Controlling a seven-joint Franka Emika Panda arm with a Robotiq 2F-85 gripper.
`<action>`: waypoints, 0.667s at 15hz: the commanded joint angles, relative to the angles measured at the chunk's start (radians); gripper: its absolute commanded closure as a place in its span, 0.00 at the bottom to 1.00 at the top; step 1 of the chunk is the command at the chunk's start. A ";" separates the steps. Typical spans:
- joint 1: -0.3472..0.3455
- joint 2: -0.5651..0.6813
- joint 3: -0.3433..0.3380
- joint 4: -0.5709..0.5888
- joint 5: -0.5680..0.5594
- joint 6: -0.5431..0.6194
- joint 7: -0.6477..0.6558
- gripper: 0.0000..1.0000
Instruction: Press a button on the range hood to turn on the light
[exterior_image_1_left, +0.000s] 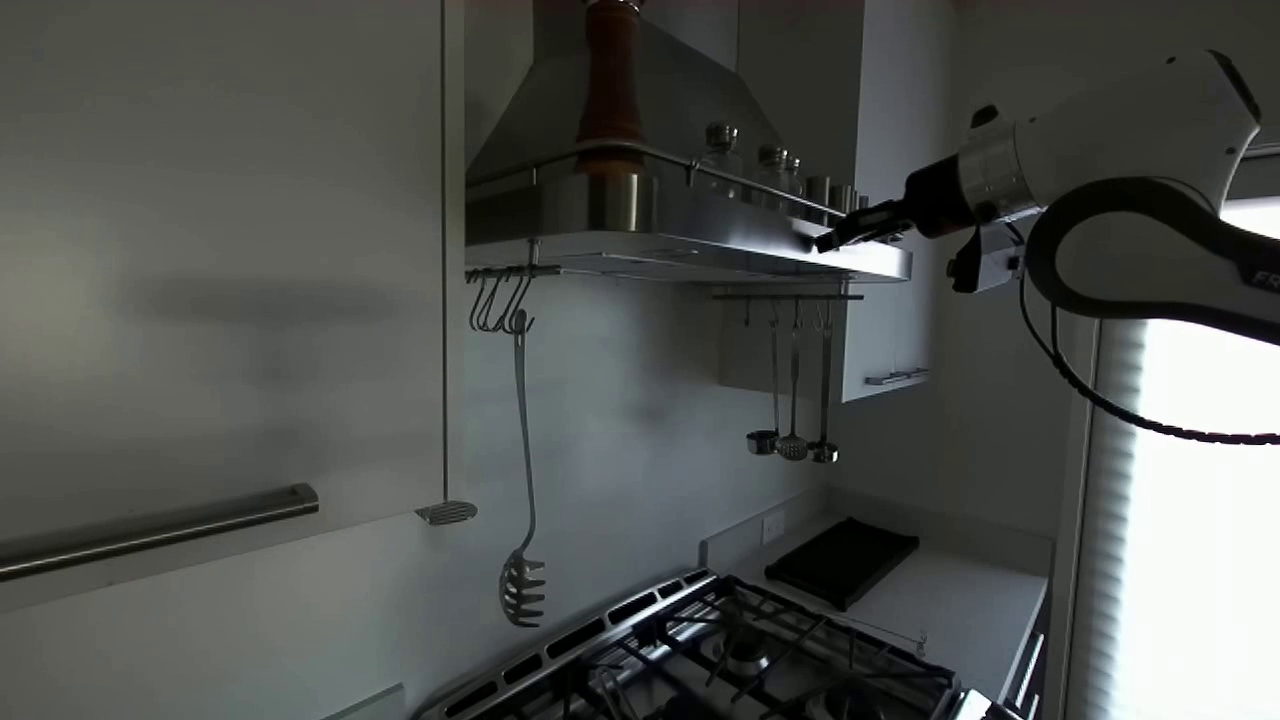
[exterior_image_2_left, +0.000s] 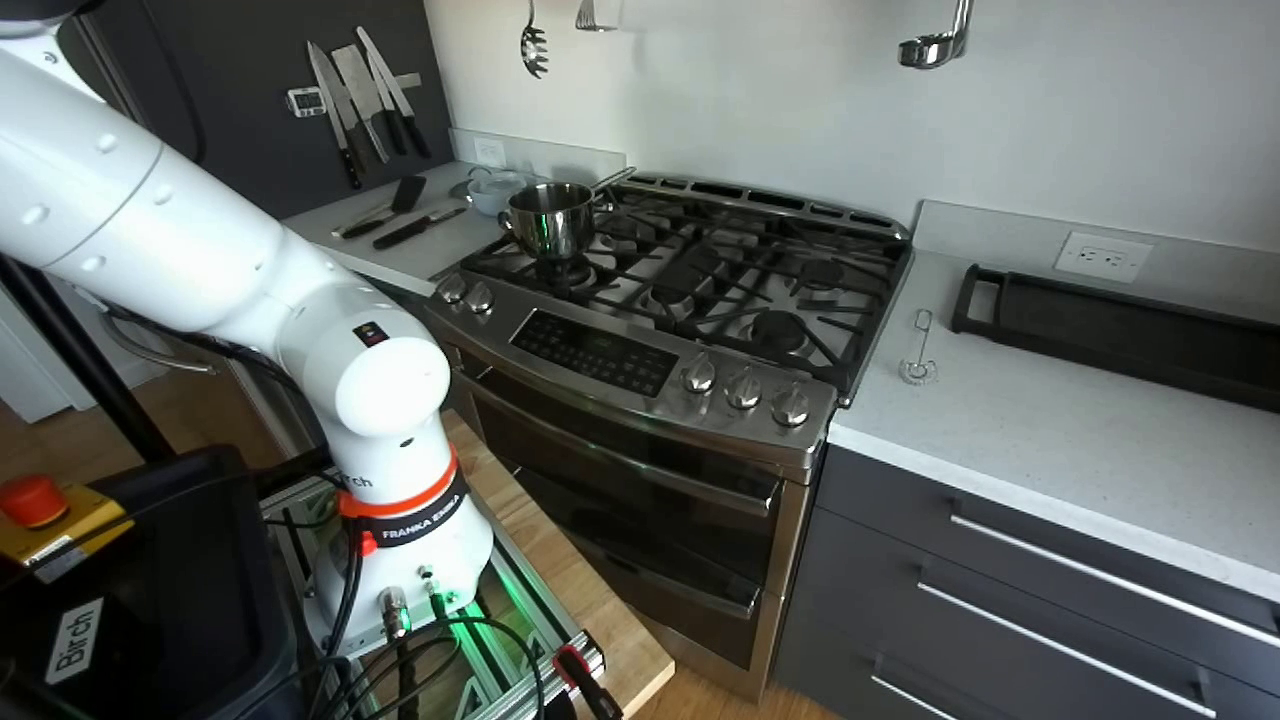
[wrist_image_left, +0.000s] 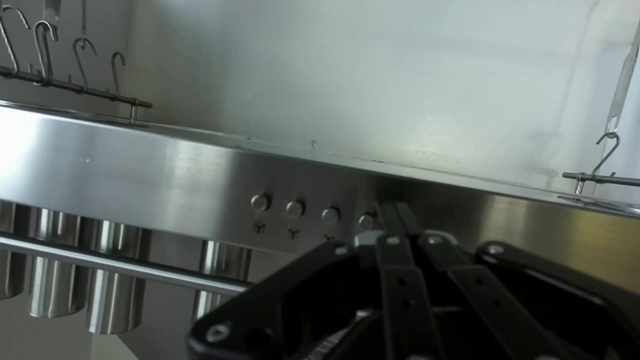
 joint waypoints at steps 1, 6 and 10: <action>0.011 -0.005 -0.014 -0.012 0.027 0.004 -0.002 1.00; -0.022 -0.006 0.004 -0.002 0.014 -0.013 0.051 1.00; -0.040 -0.015 0.021 0.000 0.006 -0.031 0.098 1.00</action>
